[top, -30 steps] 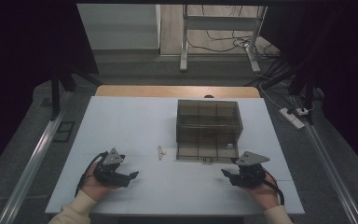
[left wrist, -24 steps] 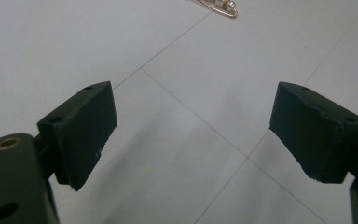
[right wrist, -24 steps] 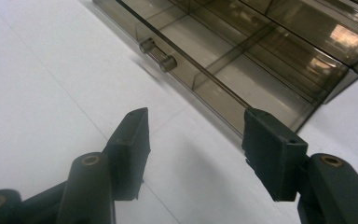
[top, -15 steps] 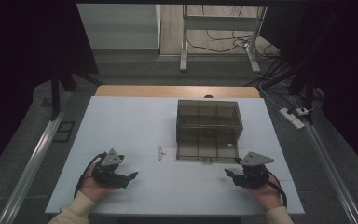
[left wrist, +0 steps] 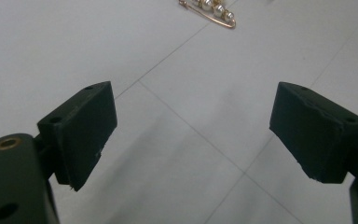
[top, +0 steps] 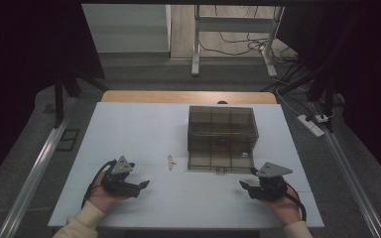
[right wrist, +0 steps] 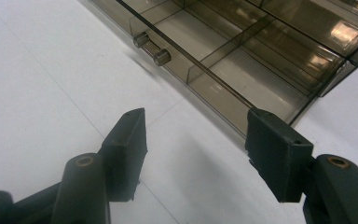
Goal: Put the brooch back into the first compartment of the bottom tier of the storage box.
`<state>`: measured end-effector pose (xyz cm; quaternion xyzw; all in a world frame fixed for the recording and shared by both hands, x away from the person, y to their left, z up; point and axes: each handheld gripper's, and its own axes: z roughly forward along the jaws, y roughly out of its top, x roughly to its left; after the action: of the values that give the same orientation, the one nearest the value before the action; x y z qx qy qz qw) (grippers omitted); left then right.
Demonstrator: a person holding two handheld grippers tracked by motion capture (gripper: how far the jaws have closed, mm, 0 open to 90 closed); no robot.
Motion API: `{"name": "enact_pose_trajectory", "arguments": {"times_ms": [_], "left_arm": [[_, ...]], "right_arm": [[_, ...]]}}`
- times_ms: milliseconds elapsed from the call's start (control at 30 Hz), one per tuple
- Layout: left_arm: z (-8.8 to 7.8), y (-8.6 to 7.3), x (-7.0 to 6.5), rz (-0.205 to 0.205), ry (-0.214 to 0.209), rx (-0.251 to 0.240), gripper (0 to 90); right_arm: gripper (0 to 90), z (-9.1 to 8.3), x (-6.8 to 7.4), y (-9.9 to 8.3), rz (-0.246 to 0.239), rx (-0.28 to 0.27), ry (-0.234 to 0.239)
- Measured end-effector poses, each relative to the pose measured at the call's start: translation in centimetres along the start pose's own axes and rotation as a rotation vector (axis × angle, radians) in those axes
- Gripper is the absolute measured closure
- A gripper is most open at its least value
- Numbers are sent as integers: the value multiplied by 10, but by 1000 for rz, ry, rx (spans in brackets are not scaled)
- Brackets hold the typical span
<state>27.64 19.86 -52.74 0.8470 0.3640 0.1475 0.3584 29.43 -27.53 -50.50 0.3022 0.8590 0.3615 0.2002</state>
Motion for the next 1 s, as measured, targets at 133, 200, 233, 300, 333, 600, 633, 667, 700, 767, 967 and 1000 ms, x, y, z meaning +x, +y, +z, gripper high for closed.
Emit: {"name": "enact_pose_trajectory", "arguments": {"times_ms": [133, 200, 233, 300, 333, 600, 633, 667, 700, 767, 967, 1000], "left_arm": [[1, 1, 1, 0, -4, 1, 138], [0, 1, 2, -3, -4, -4, 138], [0, 2, 2, -7, -6, -7, 139], [0, 3, 2, -8, -6, -8, 139], [0, 3, 2, -7, -5, -7, 139], [4, 18, -2, 7, -22, -5, 138], [5, 19, -2, 3, -27, -7, 138], [5, 21, -2, -1, -29, -5, 138], [6, 22, -2, -2, -28, -4, 138], [6, 25, -2, -6, -25, -2, 138], [7, 34, -2, -12, -25, -13, 140], [7, 36, -1, -14, -27, -14, 140]], "right_arm": [[376, -3, -2, -2, 9, 1, -22], [376, -4, -2, -3, 19, -4, -19], [376, -4, -3, -3, 16, -4, -21], [376, -4, -3, -3, 20, -5, -16], [375, -4, -3, -3, 20, -5, -15], [367, -3, -2, -2, 23, -6, -16], [367, -3, -2, -2, 18, -5, -16], [367, -3, -2, -2, 17, -5, -16], [366, -3, -2, -2, 18, -5, -15], [366, -3, -2, -3, 22, -7, -15], [365, -3, -1, -1, 14, -4, -16], [365, -2, -1, -1, 14, -6, -14]]}}
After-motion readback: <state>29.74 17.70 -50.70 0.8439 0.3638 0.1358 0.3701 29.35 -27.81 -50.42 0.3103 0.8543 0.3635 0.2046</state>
